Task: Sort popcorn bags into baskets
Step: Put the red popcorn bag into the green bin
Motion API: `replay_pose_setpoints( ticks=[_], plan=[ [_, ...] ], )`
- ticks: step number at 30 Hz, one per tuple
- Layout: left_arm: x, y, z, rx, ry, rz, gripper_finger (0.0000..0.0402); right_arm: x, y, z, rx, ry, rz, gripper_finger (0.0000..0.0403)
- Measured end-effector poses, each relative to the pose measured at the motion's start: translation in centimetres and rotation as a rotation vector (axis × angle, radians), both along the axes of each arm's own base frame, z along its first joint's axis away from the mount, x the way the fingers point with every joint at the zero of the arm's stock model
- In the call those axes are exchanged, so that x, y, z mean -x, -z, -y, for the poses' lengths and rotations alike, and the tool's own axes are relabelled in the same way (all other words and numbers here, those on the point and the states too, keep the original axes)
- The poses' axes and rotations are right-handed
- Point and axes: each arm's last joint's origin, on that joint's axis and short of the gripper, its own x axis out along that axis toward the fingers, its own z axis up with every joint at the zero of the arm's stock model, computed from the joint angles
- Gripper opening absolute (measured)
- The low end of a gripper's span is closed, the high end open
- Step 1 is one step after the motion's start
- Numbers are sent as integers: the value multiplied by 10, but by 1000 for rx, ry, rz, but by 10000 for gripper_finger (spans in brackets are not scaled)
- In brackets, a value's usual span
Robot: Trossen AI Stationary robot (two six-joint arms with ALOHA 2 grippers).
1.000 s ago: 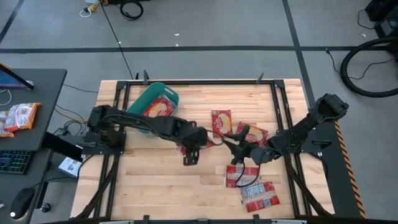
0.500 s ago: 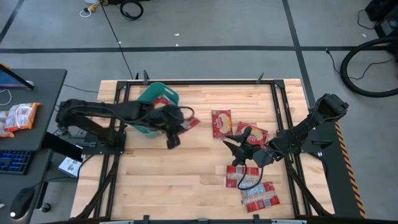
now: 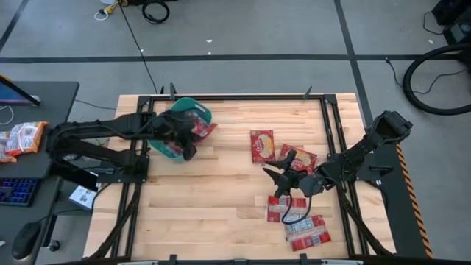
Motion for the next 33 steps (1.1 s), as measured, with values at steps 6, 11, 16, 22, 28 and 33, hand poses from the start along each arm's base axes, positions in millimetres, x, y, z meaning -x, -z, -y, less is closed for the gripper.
replay_pose_setpoints(
  ticks=[6, 11, 16, 22, 28, 33],
  plan=[
    [16, 15, -18, 45, -57, 8, 4, -1, -1, 0, -17, -25, 5, 130],
    [26, 25, -35, 68, -101, 3, 4, -2, 0, 1, -25, -33, 4, 130],
    [33, 26, -51, 103, -131, 5, 4, -2, 0, 1, -25, -33, 4, 130],
    [38, 27, -62, 108, -154, 5, 4, -2, 0, 1, -29, -36, 5, 130],
    [33, 34, -66, 135, -150, -29, 4, -2, 0, 1, -31, -40, 5, 130],
    [28, 50, -69, 133, -154, -63, 4, -2, 0, 1, -53, -52, 11, 130]
  ],
)
